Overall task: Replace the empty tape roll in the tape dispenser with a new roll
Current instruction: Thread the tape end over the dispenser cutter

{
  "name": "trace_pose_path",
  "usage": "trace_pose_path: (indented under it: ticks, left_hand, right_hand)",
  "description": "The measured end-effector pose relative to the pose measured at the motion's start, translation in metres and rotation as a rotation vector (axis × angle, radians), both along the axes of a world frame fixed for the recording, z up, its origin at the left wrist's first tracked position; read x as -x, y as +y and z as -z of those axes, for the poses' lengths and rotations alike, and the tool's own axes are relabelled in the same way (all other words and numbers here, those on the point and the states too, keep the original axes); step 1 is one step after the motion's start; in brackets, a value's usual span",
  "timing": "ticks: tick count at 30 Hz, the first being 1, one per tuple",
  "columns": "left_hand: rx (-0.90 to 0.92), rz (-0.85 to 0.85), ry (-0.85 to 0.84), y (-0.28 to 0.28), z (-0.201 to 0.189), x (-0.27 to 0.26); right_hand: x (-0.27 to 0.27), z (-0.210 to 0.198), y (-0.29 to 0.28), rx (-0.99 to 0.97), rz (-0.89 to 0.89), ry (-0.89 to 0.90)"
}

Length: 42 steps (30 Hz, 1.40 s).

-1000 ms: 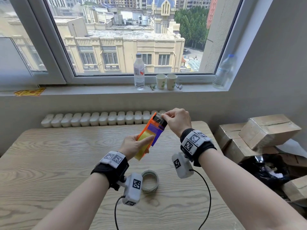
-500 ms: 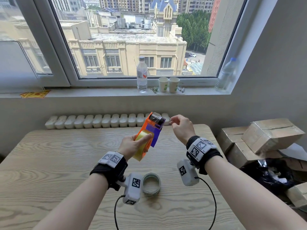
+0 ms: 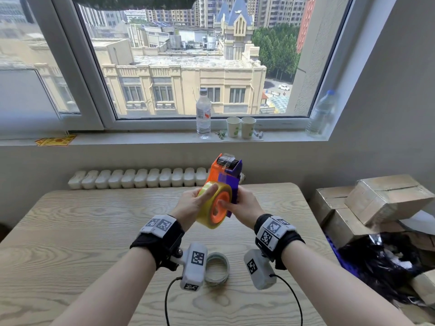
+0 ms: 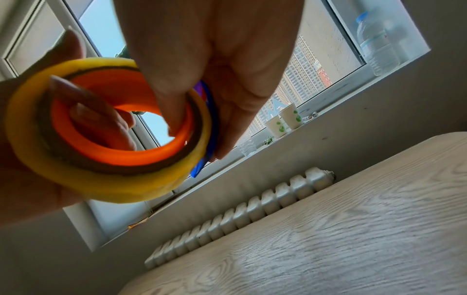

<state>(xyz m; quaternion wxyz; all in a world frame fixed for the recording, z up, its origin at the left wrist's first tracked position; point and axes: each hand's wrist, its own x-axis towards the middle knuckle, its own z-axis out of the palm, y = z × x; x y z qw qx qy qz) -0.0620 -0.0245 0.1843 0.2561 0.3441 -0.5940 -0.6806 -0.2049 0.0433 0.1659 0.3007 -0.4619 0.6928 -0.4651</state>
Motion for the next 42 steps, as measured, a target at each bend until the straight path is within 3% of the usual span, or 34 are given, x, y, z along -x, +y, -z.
trace_pose_path:
  ticks: [8,13,17,25,33,42]
  left_hand:
    - [0.111,0.024,-0.156,0.002,-0.003,0.001]
    - [0.180,0.031,-0.291,-0.003,0.004,0.000]
    - [0.295,-0.055,-0.341,0.000,0.018,0.000]
    - [0.379,0.034,-0.639,-0.008,0.071,0.024]
    - [0.112,0.085,-0.672,-0.022,0.132,0.061]
    - [-0.015,0.130,-0.713,-0.026,0.183,0.088]
  right_hand:
    - [0.004,0.003,0.004,-0.001,0.041,0.014]
    - [0.011,0.009,0.005,-0.056,0.067,0.136]
    - [0.018,0.018,0.007,-0.154,0.097,0.239]
    - [0.034,0.062,0.018,-0.411,0.074,0.284]
    - [0.064,0.125,0.008,-0.558,0.166,0.276]
    - [0.091,0.175,-0.002,-0.771,0.135,0.308]
